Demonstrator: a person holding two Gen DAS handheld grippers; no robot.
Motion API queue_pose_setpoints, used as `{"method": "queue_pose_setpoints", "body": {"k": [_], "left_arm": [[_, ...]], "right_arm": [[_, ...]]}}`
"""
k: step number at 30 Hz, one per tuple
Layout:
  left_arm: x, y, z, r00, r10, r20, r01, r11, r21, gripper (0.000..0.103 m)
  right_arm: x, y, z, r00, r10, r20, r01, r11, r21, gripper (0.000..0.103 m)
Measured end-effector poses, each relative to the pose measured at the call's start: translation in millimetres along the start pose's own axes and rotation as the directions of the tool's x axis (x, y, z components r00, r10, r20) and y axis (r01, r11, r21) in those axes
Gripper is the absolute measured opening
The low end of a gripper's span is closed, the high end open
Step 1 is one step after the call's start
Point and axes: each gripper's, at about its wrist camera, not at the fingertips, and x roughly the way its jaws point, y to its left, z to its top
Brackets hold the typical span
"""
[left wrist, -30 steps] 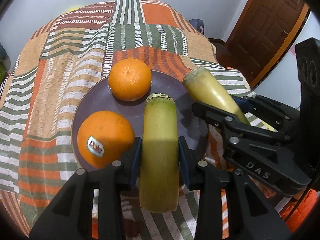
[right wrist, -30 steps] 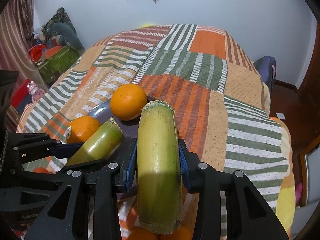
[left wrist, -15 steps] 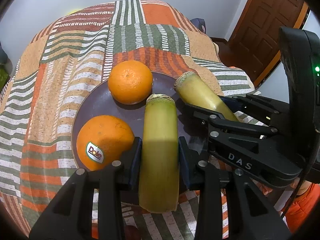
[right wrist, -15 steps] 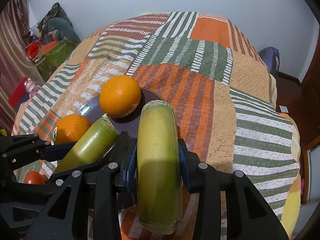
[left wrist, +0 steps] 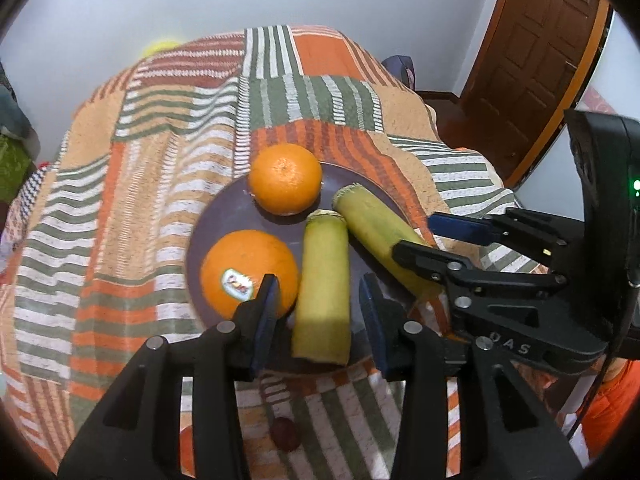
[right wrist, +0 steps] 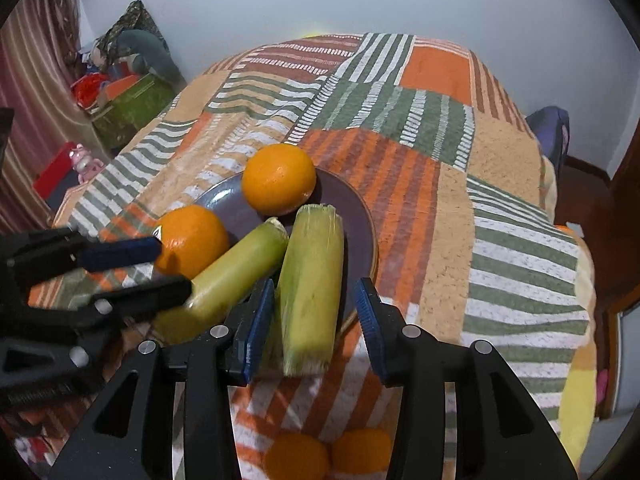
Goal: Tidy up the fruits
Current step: 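Lower both corn cobs onto the plate beside the oranges and release, then grasp a red tomato with the left gripper while the right grasps a tangerine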
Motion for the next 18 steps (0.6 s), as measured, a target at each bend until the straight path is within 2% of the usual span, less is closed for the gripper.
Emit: {"method": "queue_pose_setpoints", "body": {"k": [2, 7, 11, 18], "left_arm": [[-8, 3, -2, 1.000, 0.000, 0.009, 0.000, 1.000, -0.005, 0.048], [-33, 14, -14, 0.999, 0.026, 0.030, -0.026, 1.000, -0.010, 0.052], [-53, 24, -27, 0.998, 0.044, 0.040, -0.043, 0.999, -0.021, 0.058], [-78, 38, -53, 0.995, 0.090, 0.044, -0.089, 0.996, -0.028, 0.065]], "right_arm": [[-8, 2, -5, 1.000, -0.017, 0.012, 0.017, 1.000, -0.006, 0.039], [-29, 3, -14, 0.998, -0.050, 0.041, 0.050, 0.999, -0.005, 0.039], [-47, 0, -25, 0.995, -0.082, 0.065, 0.081, 0.997, 0.015, 0.047], [-69, -5, -46, 0.990, -0.121, 0.067, 0.117, 0.992, 0.049, 0.049]]}}
